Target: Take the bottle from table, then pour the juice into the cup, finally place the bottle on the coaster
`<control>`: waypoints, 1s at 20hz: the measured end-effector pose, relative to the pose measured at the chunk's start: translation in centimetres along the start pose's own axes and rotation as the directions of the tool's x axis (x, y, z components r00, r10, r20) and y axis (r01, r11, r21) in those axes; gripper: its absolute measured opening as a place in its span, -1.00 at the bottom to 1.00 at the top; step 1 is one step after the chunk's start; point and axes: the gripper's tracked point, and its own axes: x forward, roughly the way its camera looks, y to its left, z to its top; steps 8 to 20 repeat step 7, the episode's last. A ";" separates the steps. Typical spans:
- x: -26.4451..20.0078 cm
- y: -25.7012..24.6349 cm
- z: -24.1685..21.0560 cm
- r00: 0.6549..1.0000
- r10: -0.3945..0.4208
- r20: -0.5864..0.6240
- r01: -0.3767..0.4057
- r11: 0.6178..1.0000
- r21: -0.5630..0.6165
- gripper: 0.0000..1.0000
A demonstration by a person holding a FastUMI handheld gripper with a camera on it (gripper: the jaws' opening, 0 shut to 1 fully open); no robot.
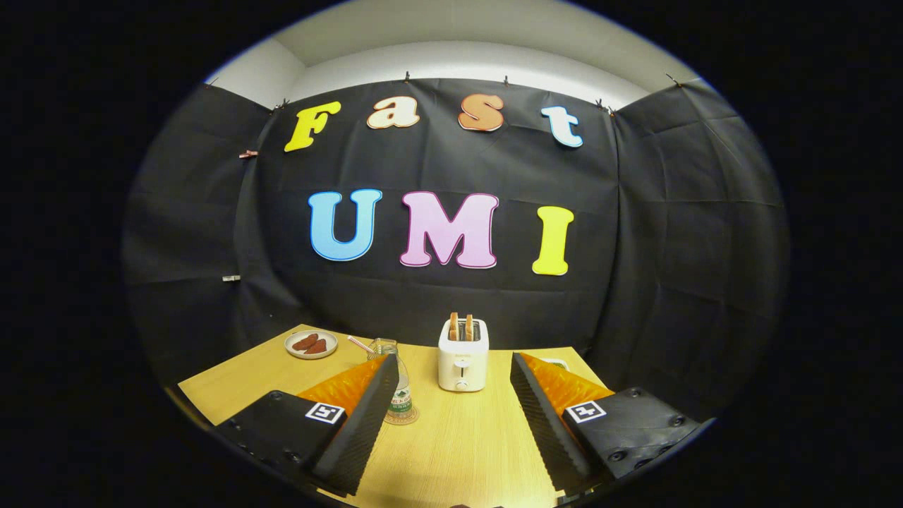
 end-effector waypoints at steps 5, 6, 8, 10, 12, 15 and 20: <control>-0.8 2.0 1.1 1.000 0.006 0.020 -0.006 1.000 -0.002 0.95; -0.8 2.2 1.3 1.000 0.005 0.025 -0.005 1.000 -0.012 0.95; -0.9 2.5 1.5 1.000 0.007 0.029 -0.006 1.000 -0.016 0.95; -0.9 2.5 1.5 1.000 0.007 0.029 -0.006 1.000 -0.016 0.95; -0.9 2.5 1.5 1.000 0.007 0.029 -0.006 1.000 -0.016 0.95; -0.9 2.5 1.5 1.000 0.007 0.029 -0.006 1.000 -0.016 0.95; -0.9 2.5 1.5 1.000 0.007 0.029 -0.006 1.000 -0.016 0.95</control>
